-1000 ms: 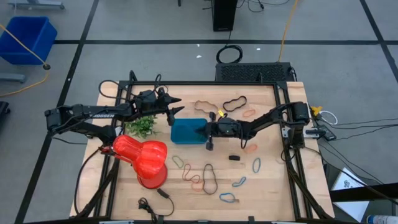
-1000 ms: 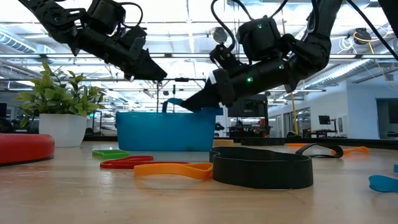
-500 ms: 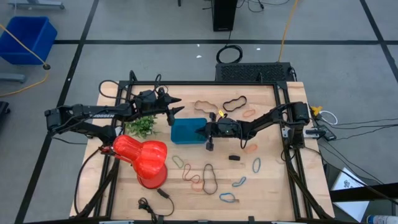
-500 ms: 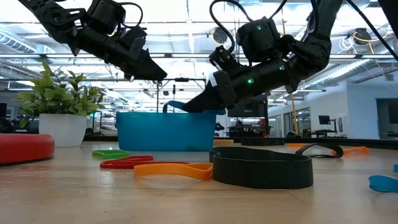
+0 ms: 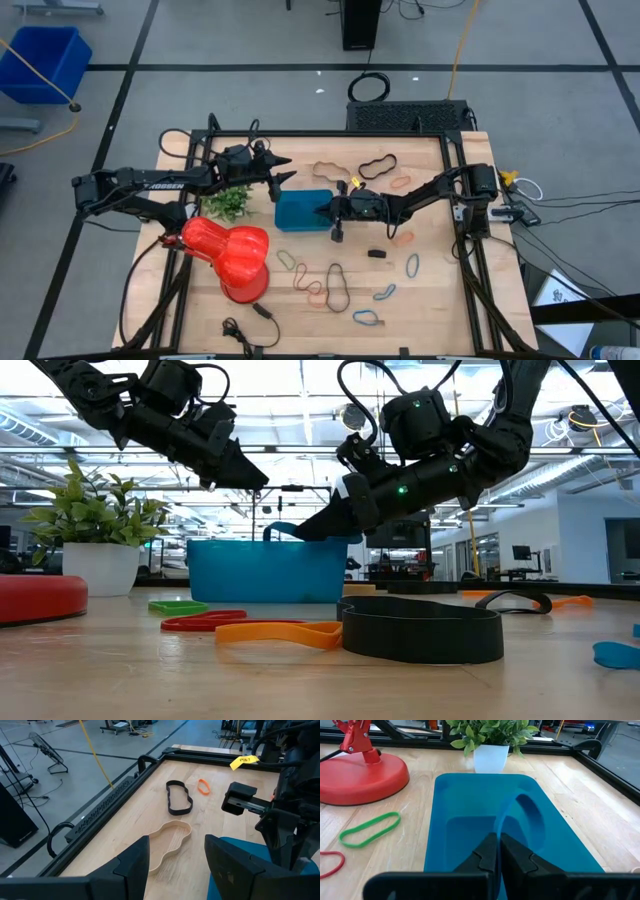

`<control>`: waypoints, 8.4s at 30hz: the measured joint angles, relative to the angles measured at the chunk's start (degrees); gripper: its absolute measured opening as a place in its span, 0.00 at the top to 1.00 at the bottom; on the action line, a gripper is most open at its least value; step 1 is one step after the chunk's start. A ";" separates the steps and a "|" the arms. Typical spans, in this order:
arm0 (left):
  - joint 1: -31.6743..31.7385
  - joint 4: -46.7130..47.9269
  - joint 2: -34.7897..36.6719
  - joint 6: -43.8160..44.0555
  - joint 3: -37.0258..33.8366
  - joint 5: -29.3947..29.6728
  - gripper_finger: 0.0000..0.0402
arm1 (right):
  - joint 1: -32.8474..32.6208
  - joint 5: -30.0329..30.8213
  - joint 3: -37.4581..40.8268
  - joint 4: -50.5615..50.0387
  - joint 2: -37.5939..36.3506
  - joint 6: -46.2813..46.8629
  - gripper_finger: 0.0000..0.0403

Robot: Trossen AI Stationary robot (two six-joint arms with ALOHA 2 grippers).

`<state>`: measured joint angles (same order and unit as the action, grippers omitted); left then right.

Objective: Pick and place rubber bands into bin
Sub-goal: Put the blue rubber band into the blue bin, then put the black rubber band into the blue bin, then put the green rubber band into the blue bin

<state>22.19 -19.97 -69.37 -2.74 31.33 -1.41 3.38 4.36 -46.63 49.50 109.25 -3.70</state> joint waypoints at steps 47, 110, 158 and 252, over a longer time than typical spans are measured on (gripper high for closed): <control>0.00 0.03 0.00 0.22 0.00 -0.02 0.51 | -3.59 -3.54 0.02 -51.76 -25.71 2.00 0.72; -0.02 0.03 0.00 0.20 0.00 -0.02 0.51 | -17.70 -9.79 12.84 -55.23 -25.81 21.91 0.98; 0.00 0.07 0.00 0.00 0.01 0.00 0.51 | -1.45 1.37 -11.13 -28.81 -4.98 -16.80 1.00; -1.48 -4.40 0.00 6.03 0.00 -22.09 0.51 | -1.60 4.61 27.63 -22.45 -55.95 -1.57 0.69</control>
<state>20.71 -24.37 -69.36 3.28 31.33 -23.50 1.78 8.97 -19.00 27.05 53.30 -5.28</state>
